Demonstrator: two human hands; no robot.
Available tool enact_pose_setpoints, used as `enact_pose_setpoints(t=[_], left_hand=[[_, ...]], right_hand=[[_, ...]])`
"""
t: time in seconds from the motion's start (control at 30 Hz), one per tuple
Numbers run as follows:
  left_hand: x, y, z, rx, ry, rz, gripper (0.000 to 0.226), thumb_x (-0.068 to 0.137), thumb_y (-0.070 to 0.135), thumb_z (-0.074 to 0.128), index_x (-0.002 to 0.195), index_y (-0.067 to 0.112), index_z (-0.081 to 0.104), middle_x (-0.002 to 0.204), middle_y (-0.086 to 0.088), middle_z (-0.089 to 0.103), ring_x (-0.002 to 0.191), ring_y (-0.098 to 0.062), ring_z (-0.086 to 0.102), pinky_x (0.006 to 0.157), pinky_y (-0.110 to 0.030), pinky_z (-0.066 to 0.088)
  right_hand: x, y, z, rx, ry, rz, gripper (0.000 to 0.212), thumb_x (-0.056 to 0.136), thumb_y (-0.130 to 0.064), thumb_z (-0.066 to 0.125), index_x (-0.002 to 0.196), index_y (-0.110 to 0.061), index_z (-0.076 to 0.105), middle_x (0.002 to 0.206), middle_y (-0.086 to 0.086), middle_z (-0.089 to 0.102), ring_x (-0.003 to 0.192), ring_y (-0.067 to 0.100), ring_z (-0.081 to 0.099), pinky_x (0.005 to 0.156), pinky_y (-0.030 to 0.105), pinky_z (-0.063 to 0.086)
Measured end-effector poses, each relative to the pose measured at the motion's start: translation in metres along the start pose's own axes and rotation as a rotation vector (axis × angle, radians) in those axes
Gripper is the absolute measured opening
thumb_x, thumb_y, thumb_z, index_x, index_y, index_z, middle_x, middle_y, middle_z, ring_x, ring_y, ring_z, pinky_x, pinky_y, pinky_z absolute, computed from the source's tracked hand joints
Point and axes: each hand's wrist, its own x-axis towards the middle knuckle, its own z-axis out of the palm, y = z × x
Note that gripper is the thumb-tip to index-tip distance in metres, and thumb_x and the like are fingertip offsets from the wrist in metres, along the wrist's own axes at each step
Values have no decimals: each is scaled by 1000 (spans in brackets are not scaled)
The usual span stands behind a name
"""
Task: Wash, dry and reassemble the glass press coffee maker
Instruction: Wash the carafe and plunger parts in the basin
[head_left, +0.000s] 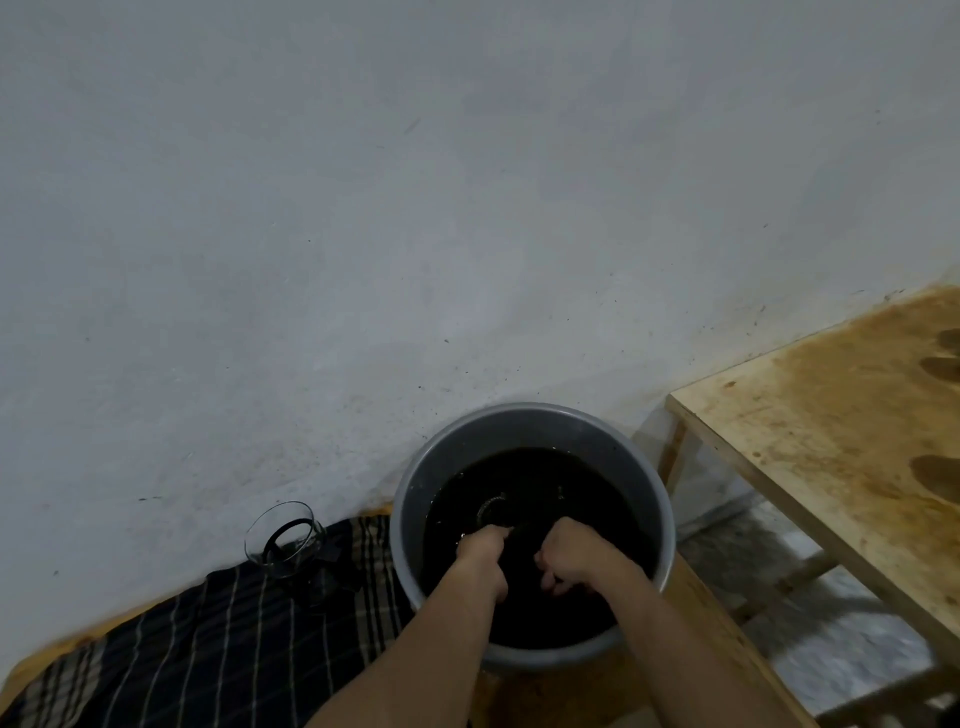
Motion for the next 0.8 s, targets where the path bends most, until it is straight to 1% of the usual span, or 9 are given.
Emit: enact_pose_setpoints(t=[0.1, 0.17, 0.3, 0.4, 0.47, 0.53, 0.6, 0.67, 0.8], left_hand=[[-2, -2, 3, 7, -47, -27, 13, 89, 8, 62, 95, -2, 58, 95, -24, 64, 89, -37, 64, 83, -45, 56], [-1, -2, 4, -10, -36, -6, 23, 90, 11, 61, 107, -5, 62, 96, -24, 66, 89, -37, 65, 81, -44, 57], [3, -1, 2, -27, -57, -18, 32, 90, 15, 63, 118, 0, 59, 90, -22, 63, 79, -36, 61, 68, -44, 55], [-3, 0, 1, -57, -107, -57, 29, 89, 21, 62, 113, 5, 58, 95, -22, 62, 83, -36, 61, 77, -47, 56], [-7, 0, -1, -85, -143, -80, 30, 89, 28, 63, 108, 5, 59, 95, -21, 64, 82, -35, 62, 82, -48, 56], [-7, 1, -3, -94, -156, -74, 30, 88, 31, 65, 102, 5, 60, 87, -20, 65, 71, -33, 62, 76, -48, 58], [-8, 3, -3, -78, -133, -44, 27, 85, 27, 69, 99, 5, 62, 91, -21, 68, 76, -34, 66, 78, -49, 58], [-3, 4, -2, -40, -88, 26, 27, 80, 16, 71, 102, 2, 67, 98, -22, 69, 86, -37, 68, 80, -49, 58], [1, 3, 6, 204, 137, 304, 26, 82, 14, 66, 104, 1, 70, 103, -20, 70, 94, -33, 67, 88, -40, 56]], right_hand=[[-7, -3, 13, -544, 351, -145, 20, 92, -15, 53, 109, -10, 62, 107, 10, 66, 100, 26, 64, 86, 36, 52], [-7, -4, 18, -589, 401, -174, 19, 92, -13, 53, 109, -10, 61, 109, 10, 65, 102, 26, 63, 89, 37, 51], [8, -2, 19, -234, 133, -74, 11, 90, -15, 53, 81, -11, 58, 91, 9, 62, 83, 23, 61, 82, 36, 54], [5, -3, 13, 177, -87, 72, 21, 92, -18, 52, 109, -8, 61, 107, 13, 66, 92, 26, 63, 70, 36, 53], [0, -3, 9, 480, -205, 111, 22, 94, -15, 53, 114, -7, 58, 105, 12, 68, 94, 26, 67, 74, 41, 56], [-3, -4, 6, 620, -227, 115, 22, 94, -13, 54, 115, -8, 57, 97, 9, 68, 92, 25, 68, 79, 45, 56], [0, -2, 9, 513, -147, 74, 19, 95, -17, 53, 112, -10, 57, 90, 6, 69, 86, 21, 68, 79, 42, 54], [1, -1, 13, 217, 5, -49, 16, 95, -20, 51, 106, -12, 60, 90, 5, 70, 82, 18, 66, 80, 39, 53], [-1, 0, 19, -142, 284, -257, 29, 92, -11, 49, 121, -6, 52, 111, 17, 65, 93, 26, 62, 81, 34, 53]])
